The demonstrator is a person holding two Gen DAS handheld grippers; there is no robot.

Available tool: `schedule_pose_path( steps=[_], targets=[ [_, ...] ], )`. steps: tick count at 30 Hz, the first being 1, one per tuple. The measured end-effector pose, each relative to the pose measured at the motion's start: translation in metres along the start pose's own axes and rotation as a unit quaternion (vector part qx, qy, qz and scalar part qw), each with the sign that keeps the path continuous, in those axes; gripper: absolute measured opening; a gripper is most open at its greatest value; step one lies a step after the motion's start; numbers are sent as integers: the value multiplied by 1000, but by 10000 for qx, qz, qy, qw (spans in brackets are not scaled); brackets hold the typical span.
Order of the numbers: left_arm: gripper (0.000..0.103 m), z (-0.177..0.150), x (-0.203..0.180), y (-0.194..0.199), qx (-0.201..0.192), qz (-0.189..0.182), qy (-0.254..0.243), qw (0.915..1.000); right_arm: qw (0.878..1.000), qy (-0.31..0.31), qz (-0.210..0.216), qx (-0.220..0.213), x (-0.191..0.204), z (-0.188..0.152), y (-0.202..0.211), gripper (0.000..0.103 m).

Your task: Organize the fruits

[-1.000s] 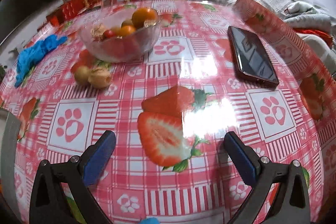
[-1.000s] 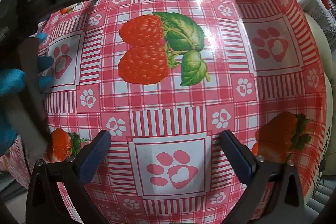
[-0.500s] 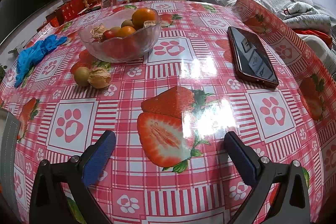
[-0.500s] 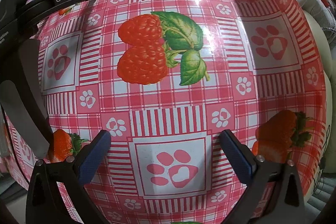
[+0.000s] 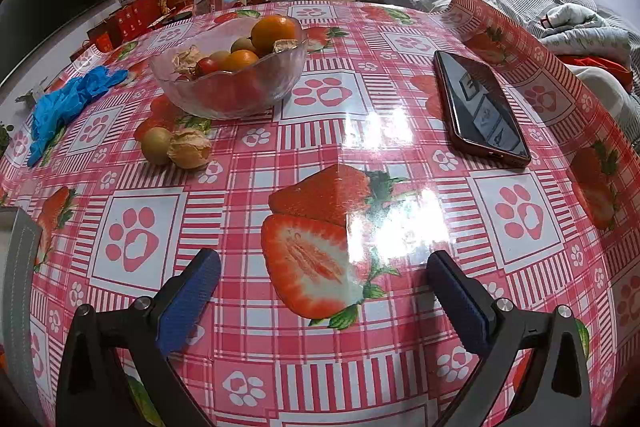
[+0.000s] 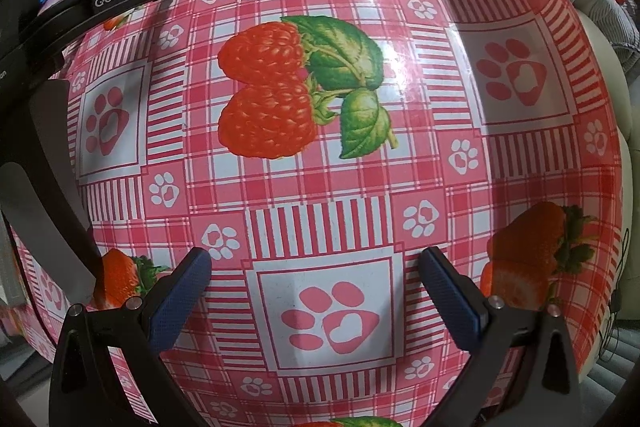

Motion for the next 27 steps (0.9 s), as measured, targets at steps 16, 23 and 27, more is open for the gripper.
schedule_pose_path(
  steps=[16,23,27],
  targets=[
    [103,0,0,-1,-1,1,-1,10000,9999,-114,6,78,0,1,0,103],
    [103,0,0,0,-2,2,-1,10000,9998,-209,13,76,-1,-1,0,103],
    [103,0,0,0,-3,2,-1,10000,9997,-250,20,69,-1,-1,0,103]
  ],
)
Point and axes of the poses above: each gripper's, at about its wrist camera, not at the fingertips, and y roughly against the way its jaws point, x to its left, z to its top, the point moved 1 cm from there along -y, roughly the way its jaws point, and after that the axes turned 6 degrees about x, right-handed, at the moved point
